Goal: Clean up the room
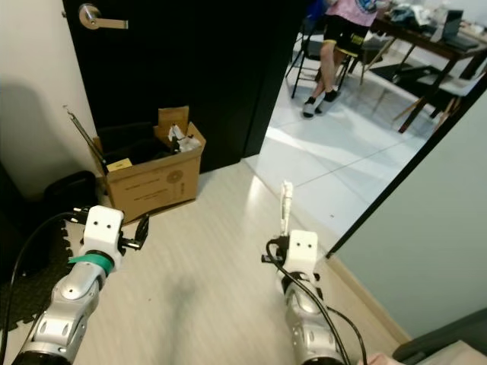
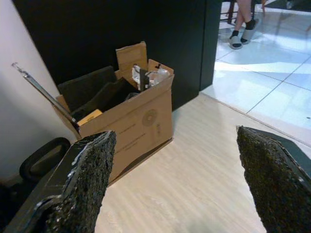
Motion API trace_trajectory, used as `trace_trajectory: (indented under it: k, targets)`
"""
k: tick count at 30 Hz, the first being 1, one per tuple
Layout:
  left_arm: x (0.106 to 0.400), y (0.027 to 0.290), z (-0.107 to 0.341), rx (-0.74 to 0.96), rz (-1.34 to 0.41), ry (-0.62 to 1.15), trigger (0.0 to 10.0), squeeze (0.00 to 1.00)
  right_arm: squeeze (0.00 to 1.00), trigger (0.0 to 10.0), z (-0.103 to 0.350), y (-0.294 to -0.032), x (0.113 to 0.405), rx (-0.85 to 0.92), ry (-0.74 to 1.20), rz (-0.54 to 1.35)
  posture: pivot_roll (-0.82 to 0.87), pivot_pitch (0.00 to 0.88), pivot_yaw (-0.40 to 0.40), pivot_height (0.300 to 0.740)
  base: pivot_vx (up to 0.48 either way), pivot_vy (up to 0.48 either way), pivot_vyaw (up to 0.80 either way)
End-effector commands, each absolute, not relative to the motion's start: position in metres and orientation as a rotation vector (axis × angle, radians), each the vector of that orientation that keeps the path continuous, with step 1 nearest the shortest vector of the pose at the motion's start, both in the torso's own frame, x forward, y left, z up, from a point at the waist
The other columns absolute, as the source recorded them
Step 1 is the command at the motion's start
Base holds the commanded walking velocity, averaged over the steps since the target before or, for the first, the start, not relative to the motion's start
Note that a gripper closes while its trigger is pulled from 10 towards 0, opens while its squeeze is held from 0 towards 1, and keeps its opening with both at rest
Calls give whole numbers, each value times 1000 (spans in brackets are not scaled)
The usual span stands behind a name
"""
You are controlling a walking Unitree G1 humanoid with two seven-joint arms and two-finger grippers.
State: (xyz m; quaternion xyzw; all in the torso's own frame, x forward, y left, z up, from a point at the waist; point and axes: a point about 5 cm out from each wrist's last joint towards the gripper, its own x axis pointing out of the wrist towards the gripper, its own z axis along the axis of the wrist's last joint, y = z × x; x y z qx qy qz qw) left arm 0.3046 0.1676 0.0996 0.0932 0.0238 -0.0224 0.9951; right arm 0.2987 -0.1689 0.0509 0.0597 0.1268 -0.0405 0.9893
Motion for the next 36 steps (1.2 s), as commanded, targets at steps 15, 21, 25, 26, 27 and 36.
trace_trajectory:
  k: [15, 21, 25, 26, 27, 36]
  targets:
    - [303, 167, 94, 129, -36, 72, 10000, 0, 0, 10000, 47, -178, 293, 120, 261, -101, 151, 0, -37, 740, 237, 0, 0]
    - [302, 166, 93, 118, -37, 72, 10000, 0, 0, 10000, 47, -177, 291, 120, 264, -93, 144, 0, -52, 740, 336, 0, 0]
    - [301, 167, 93, 109, -25, 69, 10000, 0, 0, 10000, 48, -177, 292, 119, 266, -83, 145, 0, -65, 740, 345, 0, 0]
    - [301, 167, 93, 109, -23, 69, 10000, 0, 0, 10000, 48, -177, 292, 120, 265, -79, 145, 0, -65, 740, 345, 0, 0]
    - [301, 167, 93, 109, -23, 69, 10000, 0, 0, 10000, 48, -177, 292, 120, 265, -79, 145, 0, -65, 740, 345, 0, 0]
    - [301, 165, 91, 105, -13, 67, 10000, 0, 0, 10000, 52, -175, 295, 138, 270, -49, 134, 0, -89, 740, 344, 0, -506]
